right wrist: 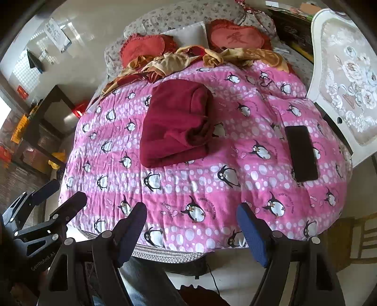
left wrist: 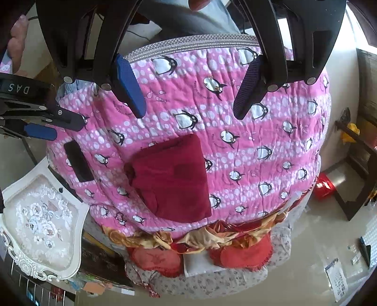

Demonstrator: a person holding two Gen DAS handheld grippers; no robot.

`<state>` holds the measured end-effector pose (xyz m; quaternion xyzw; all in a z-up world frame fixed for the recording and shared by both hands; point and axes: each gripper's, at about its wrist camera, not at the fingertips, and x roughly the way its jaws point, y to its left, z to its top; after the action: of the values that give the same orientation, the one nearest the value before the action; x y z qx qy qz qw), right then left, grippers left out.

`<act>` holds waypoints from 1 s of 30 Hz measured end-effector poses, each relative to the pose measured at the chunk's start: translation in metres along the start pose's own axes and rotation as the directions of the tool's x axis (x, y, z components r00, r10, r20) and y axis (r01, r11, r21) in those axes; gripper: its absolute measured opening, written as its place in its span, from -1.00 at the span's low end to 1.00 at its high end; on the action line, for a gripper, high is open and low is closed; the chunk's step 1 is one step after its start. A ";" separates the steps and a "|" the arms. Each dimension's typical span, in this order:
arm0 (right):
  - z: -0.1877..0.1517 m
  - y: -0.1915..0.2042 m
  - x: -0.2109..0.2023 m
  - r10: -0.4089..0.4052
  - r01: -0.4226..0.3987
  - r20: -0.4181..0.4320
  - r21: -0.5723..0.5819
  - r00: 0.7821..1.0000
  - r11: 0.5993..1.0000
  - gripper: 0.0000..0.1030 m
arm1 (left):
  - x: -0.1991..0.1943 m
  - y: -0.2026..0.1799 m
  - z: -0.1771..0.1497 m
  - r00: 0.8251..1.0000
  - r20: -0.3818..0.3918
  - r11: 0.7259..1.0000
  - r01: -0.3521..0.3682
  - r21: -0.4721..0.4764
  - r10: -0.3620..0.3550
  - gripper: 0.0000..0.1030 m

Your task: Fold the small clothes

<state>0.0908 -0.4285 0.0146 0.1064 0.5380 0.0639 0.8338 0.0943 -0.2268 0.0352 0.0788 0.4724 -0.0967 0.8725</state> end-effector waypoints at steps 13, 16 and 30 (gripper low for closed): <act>0.011 0.003 -0.002 -0.035 0.035 0.000 0.001 0.999 0.999 0.48 | -0.004 -0.001 0.008 1.000 0.007 1.000 0.005 0.016 -0.005 0.50; 0.011 0.003 -0.002 -0.034 0.034 0.000 0.001 0.999 0.999 0.48 | -0.006 -0.002 0.008 1.000 0.013 1.000 0.002 0.027 -0.002 0.50; 0.016 0.008 -0.006 -0.035 0.035 0.002 -0.013 0.999 0.999 0.48 | -0.011 -0.001 0.008 1.000 0.019 1.000 -0.006 0.021 0.006 0.50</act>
<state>0.1026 -0.4239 0.0287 0.0917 0.5385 0.0525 0.8360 0.0942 -0.2288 0.0489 0.0886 0.4630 -0.1000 0.8763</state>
